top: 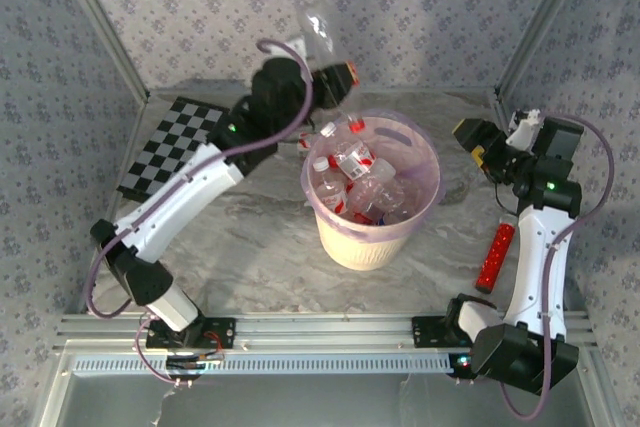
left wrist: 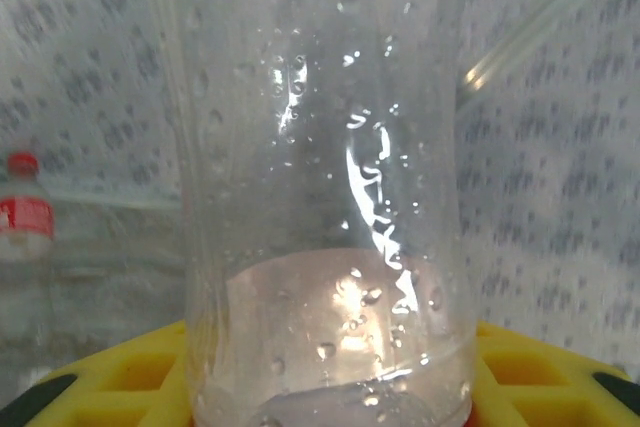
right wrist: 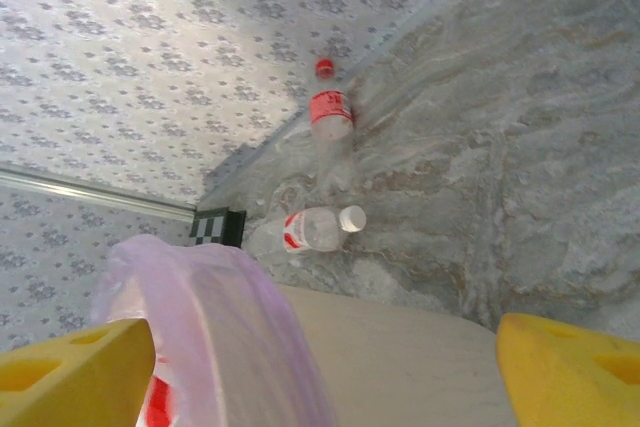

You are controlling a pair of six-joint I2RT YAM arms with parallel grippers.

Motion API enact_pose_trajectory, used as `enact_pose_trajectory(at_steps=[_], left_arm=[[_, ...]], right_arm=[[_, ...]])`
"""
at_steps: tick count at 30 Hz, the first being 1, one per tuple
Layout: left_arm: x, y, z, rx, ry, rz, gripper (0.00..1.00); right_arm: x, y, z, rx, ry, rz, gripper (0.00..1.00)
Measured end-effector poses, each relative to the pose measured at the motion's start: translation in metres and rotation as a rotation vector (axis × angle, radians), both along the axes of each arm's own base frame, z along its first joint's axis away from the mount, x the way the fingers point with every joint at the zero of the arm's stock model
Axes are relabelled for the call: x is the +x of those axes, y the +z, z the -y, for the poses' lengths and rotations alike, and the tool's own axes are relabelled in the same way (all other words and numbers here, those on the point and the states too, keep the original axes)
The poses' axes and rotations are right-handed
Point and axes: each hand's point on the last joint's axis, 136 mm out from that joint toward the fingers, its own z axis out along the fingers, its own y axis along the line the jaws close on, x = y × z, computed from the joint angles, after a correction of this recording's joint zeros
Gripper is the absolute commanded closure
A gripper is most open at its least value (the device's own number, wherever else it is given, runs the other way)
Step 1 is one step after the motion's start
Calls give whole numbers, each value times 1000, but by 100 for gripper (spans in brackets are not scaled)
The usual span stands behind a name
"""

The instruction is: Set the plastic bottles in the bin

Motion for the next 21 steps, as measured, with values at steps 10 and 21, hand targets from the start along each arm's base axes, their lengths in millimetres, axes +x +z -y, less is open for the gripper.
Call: enact_pose_trajectory(at_steps=[10, 21], left_arm=[[-50, -59, 50, 13, -1, -54, 74], [-67, -64, 84, 36, -58, -15, 3]], right_arm=[[1, 20, -13, -34, 28, 46, 10], [8, 25, -37, -93, 93, 52, 5]])
